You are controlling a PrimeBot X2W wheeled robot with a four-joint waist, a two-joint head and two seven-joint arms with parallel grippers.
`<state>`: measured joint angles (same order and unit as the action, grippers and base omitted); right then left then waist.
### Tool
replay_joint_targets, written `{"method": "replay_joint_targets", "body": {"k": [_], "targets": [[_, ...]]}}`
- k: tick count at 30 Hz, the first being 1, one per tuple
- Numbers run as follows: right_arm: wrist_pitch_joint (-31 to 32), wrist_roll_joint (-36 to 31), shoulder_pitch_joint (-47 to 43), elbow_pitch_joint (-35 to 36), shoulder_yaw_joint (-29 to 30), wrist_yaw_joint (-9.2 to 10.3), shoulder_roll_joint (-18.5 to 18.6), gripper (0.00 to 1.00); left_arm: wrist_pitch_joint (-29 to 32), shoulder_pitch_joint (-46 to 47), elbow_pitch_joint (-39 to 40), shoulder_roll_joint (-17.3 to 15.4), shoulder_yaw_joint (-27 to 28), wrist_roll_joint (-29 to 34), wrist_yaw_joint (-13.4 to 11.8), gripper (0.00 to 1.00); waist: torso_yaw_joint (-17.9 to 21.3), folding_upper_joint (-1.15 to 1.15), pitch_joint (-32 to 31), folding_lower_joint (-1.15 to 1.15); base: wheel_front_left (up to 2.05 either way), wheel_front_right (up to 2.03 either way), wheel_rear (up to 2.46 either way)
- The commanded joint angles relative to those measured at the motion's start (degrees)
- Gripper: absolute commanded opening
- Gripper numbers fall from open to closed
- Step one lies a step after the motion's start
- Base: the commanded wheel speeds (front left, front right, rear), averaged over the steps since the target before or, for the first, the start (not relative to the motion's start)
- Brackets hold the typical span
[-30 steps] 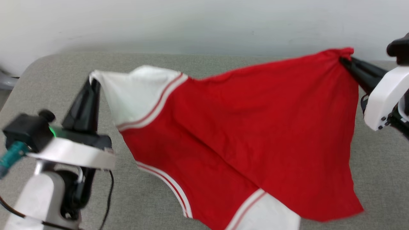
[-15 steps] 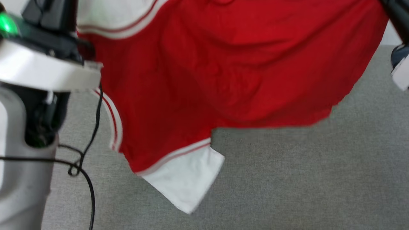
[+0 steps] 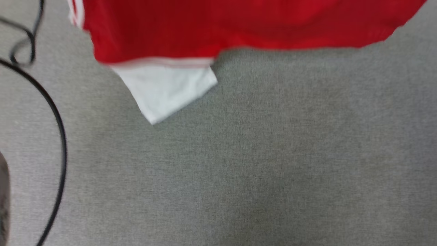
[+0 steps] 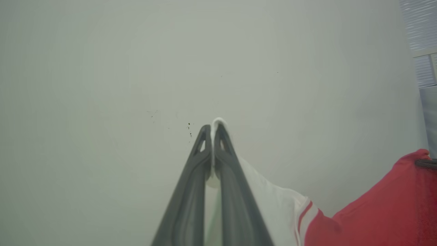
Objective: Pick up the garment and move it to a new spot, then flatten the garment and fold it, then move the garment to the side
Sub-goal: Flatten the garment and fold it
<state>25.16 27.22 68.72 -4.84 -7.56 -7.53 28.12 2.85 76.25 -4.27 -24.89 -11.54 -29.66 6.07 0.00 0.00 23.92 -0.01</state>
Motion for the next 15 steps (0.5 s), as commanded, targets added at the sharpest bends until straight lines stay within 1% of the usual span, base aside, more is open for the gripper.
{"method": "replay_joint_targets", "body": {"k": [1,6,9,12,15], "targets": [[-0.42,-0.67,2.92,-1.37,0.13,0.08,-0.76,0.0,-0.36,3.12,-1.81,0.01,-0.11,-0.46,0.32,0.0,0.58,0.0,5.01,0.01,0.0,0.0,0.0],[-1.81,-3.11,14.47,-6.92,0.4,0.08,-2.55,0.0,-1.38,16.22,-9.21,-0.8,-1.68,0.11,0.99,0.0,1.01,0.0,9.82,0.01,0.0,0.0,0.0],[-2.66,-4.3,21.08,-10.35,-0.38,0.08,-3.21,0.0,-2.39,22.94,-12.93,-1.22,-2.58,0.03,1.23,0.0,1.15,0.0,11.91,0.01,0.0,0.0,0.0],[-3.97,-5.16,27.12,-14.07,-0.85,0.08,-3.8,0.0,-3.61,28.6,-16.13,-1.56,-3.07,-0.38,1.26,0.0,0.89,0.0,13.47,0.01,0.0,0.0,0.0],[-5.53,-5.67,31.43,-18.02,-1.71,0.08,-4.23,0.0,-4.71,32.38,-18.71,-1.55,-4.14,-0.92,1.31,0.0,0.55,0.0,14.72,0.01,0.0,0.0,0.0]]}}
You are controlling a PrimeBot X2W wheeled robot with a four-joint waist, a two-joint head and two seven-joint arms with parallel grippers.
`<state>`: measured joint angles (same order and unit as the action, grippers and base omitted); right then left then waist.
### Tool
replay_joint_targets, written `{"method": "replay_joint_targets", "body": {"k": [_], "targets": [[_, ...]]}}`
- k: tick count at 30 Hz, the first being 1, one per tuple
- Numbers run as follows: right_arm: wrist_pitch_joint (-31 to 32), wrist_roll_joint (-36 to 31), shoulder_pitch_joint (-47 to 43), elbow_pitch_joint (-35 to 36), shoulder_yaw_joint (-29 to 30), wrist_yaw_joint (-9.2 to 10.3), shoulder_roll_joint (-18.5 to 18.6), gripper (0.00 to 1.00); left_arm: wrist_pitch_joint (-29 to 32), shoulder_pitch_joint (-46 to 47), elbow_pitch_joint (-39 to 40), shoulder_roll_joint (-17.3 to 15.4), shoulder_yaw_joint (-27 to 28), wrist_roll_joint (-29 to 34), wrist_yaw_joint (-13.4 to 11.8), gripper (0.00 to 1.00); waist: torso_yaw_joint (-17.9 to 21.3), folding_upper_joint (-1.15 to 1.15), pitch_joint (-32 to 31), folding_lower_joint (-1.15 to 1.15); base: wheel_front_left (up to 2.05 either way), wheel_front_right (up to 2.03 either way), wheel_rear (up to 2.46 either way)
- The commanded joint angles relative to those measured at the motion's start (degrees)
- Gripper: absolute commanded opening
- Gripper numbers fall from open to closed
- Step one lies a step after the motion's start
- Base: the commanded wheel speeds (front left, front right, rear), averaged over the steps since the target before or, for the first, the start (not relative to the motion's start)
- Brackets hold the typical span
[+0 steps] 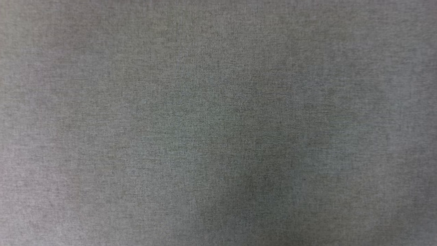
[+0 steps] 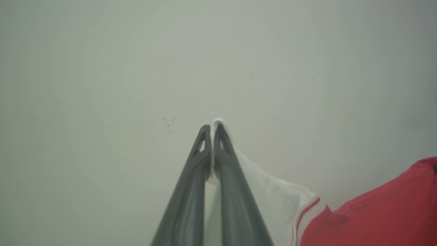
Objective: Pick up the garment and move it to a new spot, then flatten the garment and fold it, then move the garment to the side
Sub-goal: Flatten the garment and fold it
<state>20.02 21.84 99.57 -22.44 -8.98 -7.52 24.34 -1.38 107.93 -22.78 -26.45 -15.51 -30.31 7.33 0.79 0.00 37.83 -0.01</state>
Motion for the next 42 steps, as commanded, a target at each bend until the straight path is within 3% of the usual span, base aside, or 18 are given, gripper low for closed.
{"method": "replay_joint_targets", "body": {"k": [1,6,13,18,19,22,30,35,42], "targets": [[-0.87,-0.34,1.86,-1.51,-0.71,0.07,-0.38,0.0,-0.94,1.56,-0.8,0.04,-0.27,-0.6,0.07,0.0,-0.4,0.0,1.33,0.01,0.0,0.0,0.0],[-3.3,0.48,4.43,-6.85,-3.97,0.07,-0.26,0.0,-2.78,1.52,-3.83,-1.22,-2.28,-2.41,0.08,0.0,-0.49,0.0,3.68,0.01,0.0,0.0,0.0],[-7.2,3.88,-1.08,-10.4,-9.49,0.07,1.51,0.0,-6.63,-4.9,-6.31,-4.48,-6.08,-5.95,0.08,0.0,-0.37,0.0,5.06,0.01,0.0,0.0,0.0],[-10.07,7.59,-7.77,-10.82,-13.09,0.07,2.83,0.0,-9.44,-14.2,-5.11,-7.34,-7.47,-9.84,0.09,0.0,-0.7,0.0,3.6,0.01,0.0,0.0,0.0],[-11.58,9.86,-12.18,-10.32,-15.2,0.07,3.57,0.0,-10.77,-20.74,-3.29,-8.57,-7.54,-11.91,0.09,0.0,-1.05,0.0,2.02,0.01,0.0,0.0,0.0],[-12.44,11.54,-17.04,-8.87,-17.14,0.07,4.55,0.0,-11.83,-27.73,-1.06,-9.39,-7.47,-13.16,0.02,0.0,-1.44,0.0,0.25,0.01,0.0,0.0,0.0],[-13.54,14.65,-31.13,-3.36,-19.01,0.07,7.17,0.0,-13.44,-45.64,6.87,-10.1,-6.08,-14.57,-2.97,0.0,-1.84,0.0,-4.89,0.01,0.0,0.0,0.0],[-12.58,15.37,-44.44,1.88,-19.09,0.07,8.49,0.0,-13.75,-63.08,15.09,-10.96,-4.48,-15.29,-7.18,0.0,-1.72,0.0,-10.11,0.01,0.0,0.0,0.0],[-11.19,15.08,-55.86,4.83,-19.15,0.07,8.89,0.0,-13.88,-80.72,21.92,-9.65,-3.03,-16.79,-11.08,0.0,-1.99,0.0,-14.96,0.01,0.0,0.0,0.0]]}}
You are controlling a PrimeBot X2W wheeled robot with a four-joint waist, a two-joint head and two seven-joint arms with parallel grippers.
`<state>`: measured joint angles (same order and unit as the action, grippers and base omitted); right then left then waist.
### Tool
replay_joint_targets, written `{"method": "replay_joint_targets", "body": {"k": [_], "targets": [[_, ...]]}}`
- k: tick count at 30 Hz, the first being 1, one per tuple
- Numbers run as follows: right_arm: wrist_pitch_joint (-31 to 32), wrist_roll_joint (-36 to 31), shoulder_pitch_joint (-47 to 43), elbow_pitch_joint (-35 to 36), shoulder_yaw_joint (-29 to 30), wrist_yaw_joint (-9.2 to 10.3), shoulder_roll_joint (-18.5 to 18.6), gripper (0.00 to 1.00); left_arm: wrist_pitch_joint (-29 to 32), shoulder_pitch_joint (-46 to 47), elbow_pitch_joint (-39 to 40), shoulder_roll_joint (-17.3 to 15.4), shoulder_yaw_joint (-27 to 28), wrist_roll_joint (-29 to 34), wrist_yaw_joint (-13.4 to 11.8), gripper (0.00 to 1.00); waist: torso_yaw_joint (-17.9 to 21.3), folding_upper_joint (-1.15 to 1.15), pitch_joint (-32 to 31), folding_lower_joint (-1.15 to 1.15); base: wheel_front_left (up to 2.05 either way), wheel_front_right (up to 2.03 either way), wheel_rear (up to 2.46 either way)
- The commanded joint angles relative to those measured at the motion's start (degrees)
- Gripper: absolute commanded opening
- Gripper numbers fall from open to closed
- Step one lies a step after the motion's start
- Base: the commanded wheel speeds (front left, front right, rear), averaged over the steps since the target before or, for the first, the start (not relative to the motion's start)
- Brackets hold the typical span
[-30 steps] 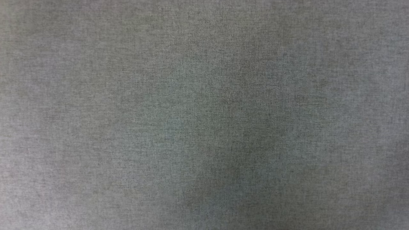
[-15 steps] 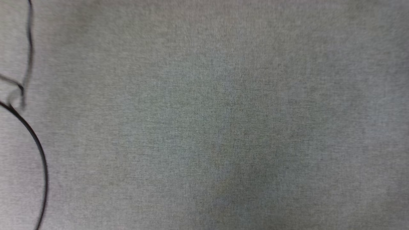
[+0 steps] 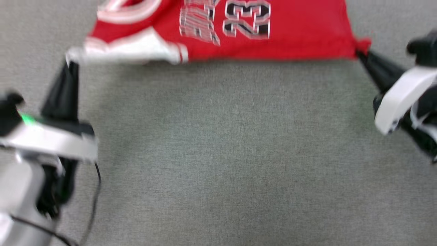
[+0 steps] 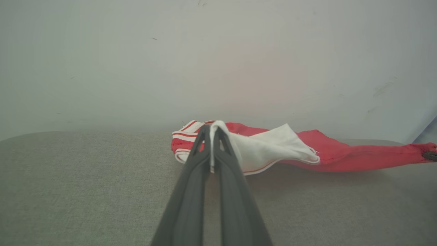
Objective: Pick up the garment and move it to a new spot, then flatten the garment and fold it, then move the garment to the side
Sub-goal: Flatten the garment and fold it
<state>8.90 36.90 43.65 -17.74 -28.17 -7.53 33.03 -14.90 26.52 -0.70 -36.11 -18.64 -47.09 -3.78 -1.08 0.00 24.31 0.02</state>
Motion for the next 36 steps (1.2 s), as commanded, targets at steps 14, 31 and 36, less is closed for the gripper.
{"method": "replay_joint_targets", "body": {"k": [14,31,36], "targets": [[1.68,1.07,-21.74,2.42,1.68,0.09,0.47,0.0,1.24,-26.44,1.98,4.37,-1.36,-3.69,0.35,0.0,-1.23,0.0,-12.84,-0.02,0.0,0.0,0.0],[4.25,2.33,-44.19,6.46,6.2,0.09,1.7,0.0,9.59,-45.72,4.43,2.8,-5.61,-13.41,0.85,0.0,-1.11,0.0,-23.27,-0.02,0.0,0.0,0.0],[5.2,2.33,-49.02,7.23,8.12,0.09,2.44,0.0,11.23,-48.77,6.2,1.97,-6.03,-15.1,0.5,0.0,-1.73,0.0,-24.48,-0.02,0.0,0.0,0.0]]}}
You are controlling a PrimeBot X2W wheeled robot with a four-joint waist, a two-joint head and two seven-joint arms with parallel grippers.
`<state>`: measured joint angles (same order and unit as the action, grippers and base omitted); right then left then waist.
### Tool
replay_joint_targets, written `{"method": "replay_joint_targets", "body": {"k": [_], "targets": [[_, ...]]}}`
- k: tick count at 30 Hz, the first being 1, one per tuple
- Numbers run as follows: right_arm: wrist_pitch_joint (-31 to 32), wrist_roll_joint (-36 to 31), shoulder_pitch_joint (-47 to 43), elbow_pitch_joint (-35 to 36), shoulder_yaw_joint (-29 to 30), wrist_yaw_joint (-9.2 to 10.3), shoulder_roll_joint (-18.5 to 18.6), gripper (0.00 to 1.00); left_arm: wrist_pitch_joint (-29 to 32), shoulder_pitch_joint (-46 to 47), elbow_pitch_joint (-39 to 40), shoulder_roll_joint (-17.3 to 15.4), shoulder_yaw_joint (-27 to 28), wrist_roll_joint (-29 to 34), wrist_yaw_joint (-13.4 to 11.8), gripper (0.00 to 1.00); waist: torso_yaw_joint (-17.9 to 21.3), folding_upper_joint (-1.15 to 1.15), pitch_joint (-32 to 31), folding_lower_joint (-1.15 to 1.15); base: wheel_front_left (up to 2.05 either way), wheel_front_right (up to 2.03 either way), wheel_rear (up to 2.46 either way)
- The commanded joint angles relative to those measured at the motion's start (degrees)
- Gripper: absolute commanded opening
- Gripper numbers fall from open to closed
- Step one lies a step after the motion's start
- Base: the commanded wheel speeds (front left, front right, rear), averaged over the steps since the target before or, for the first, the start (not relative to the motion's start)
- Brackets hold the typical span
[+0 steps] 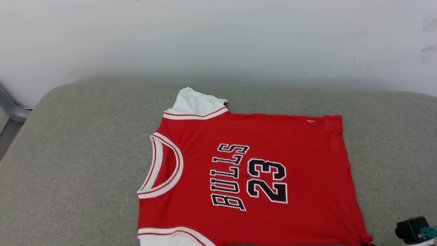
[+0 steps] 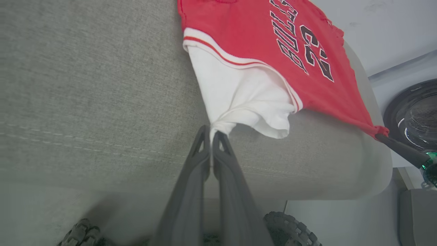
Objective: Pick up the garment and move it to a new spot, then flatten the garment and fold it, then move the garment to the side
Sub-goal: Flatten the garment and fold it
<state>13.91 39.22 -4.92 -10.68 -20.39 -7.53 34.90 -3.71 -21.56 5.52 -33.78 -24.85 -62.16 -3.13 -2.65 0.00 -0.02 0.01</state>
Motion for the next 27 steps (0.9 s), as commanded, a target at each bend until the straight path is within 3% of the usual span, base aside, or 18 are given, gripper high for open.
{"method": "replay_joint_targets", "body": {"k": [1,9,22,27], "targets": [[0.4,0.09,-1.38,0.37,0.69,0.09,0.68,0.0,0.29,-1.09,0.18,-0.57,0.12,-0.07,-0.31,0.0,-0.27,0.0,-0.27,-0.01,0.0,0.0,0.0],[1.52,-0.36,-4.21,2.38,3.03,0.09,0.0,0.0,-0.09,-0.25,1.32,-1.38,0.42,1.04,-0.89,0.0,-0.33,0.0,-0.51,-0.01,0.0,0.0,0.0],[2.46,-0.61,0.75,4.44,3.19,0.08,-1.57,0.0,-1.01,9.1,2.02,-4.24,1.71,7.16,-0.6,0.0,1.23,0.0,0.67,-0.01,0.0,0.0,0.0],[2.52,-0.59,3.79,4.84,2.95,0.08,-2.09,0.0,0.4,13.41,1.59,-5.44,1.99,8.06,0.7,0.0,2.47,0.0,2.18,-0.01,0.0,0.0,0.0]]}}
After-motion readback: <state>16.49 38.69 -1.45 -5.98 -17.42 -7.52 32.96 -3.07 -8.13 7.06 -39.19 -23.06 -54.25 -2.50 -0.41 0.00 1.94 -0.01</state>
